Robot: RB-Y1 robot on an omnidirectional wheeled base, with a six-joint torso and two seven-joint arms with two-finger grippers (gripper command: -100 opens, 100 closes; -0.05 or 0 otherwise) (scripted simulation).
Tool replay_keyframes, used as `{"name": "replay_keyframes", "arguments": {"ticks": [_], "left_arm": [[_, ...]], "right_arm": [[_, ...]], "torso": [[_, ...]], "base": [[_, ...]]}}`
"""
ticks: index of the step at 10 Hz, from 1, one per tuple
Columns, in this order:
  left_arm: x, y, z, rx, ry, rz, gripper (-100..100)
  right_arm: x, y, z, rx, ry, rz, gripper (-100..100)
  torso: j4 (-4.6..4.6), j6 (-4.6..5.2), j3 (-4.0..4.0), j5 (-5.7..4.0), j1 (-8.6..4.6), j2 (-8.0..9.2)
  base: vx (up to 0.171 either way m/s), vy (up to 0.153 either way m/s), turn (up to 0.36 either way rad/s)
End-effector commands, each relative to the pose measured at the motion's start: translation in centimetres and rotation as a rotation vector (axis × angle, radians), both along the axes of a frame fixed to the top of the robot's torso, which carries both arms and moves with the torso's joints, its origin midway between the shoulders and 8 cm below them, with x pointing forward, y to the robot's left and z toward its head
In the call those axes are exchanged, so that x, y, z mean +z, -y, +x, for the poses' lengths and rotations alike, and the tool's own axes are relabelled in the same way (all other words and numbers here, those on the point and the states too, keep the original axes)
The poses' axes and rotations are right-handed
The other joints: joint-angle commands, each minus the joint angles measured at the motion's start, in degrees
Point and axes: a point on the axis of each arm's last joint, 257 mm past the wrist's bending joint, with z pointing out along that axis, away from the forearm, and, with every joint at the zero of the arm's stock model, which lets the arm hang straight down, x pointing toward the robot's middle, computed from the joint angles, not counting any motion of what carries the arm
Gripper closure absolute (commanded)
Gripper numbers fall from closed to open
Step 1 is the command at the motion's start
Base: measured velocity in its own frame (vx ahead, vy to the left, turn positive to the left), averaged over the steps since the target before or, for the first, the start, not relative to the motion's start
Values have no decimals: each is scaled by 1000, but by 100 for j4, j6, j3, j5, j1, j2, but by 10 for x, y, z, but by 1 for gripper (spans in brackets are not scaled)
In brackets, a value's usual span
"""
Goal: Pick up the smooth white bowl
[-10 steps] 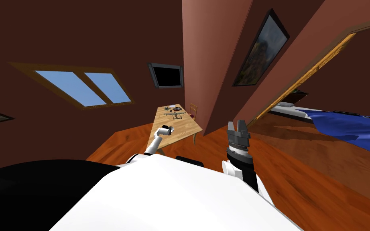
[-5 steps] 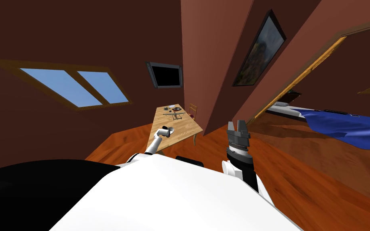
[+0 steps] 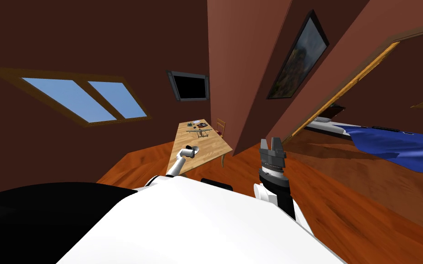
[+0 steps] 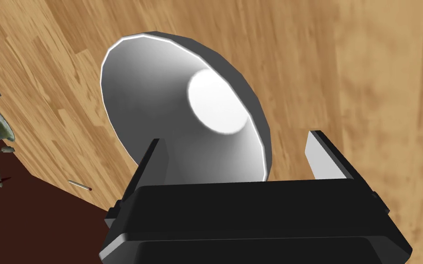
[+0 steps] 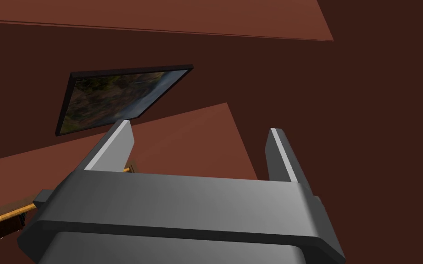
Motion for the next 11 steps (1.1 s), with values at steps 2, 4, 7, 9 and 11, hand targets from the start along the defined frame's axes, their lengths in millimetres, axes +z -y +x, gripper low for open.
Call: {"name": "replay_keyframes", "arguments": {"ticks": [2,4,7,9,11], "left_arm": [[0,0,0,0,2,0,100],[-2,0,-1,1,-2,-1,100],[-1,0,0,1,0,-1,0],[9,-1,3,2,1,0,100],[11,-1,4,2,2,0,100]], "right_arm": [[0,0,0,0,0,0,0],[0,0,0,0,0,0,0],[0,0,0,0,0,0,0],[0,0,0,0,0,0,0],[0,0,0,0,0,0,0]], "torso": [[1,0,4,-1,-2,7],[8,4,11,-4,-5,14],[6,2,12,-3,-7,19],[9,4,19,-6,-13,30],[13,2,26,-8,-15,42]], "base": [[10,3,0],[0,0,0],[0,0,0],[-41,-13,-10],[-33,-8,-1]]}}
